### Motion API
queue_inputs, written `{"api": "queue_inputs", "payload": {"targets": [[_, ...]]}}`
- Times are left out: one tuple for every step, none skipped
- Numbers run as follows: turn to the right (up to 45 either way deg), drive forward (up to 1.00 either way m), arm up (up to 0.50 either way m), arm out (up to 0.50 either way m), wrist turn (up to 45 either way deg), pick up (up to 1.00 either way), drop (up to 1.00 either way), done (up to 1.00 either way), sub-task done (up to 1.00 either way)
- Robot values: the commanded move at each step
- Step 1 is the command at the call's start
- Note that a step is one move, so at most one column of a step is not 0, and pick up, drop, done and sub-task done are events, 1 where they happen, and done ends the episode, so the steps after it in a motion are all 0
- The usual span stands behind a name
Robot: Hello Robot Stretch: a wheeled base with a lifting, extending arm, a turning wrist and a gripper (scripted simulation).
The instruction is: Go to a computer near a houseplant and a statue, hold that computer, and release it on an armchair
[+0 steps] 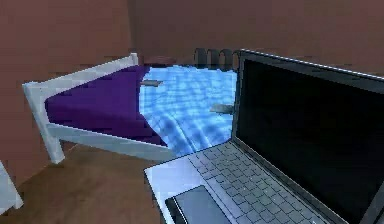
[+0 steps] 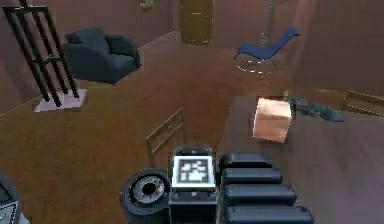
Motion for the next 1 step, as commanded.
{"api": "queue_inputs", "payload": {"targets": [[-42.0, 0.00, 0.00, 0.00, 0.0, 0.00, 0.00, 0.00, 0.00]]}}
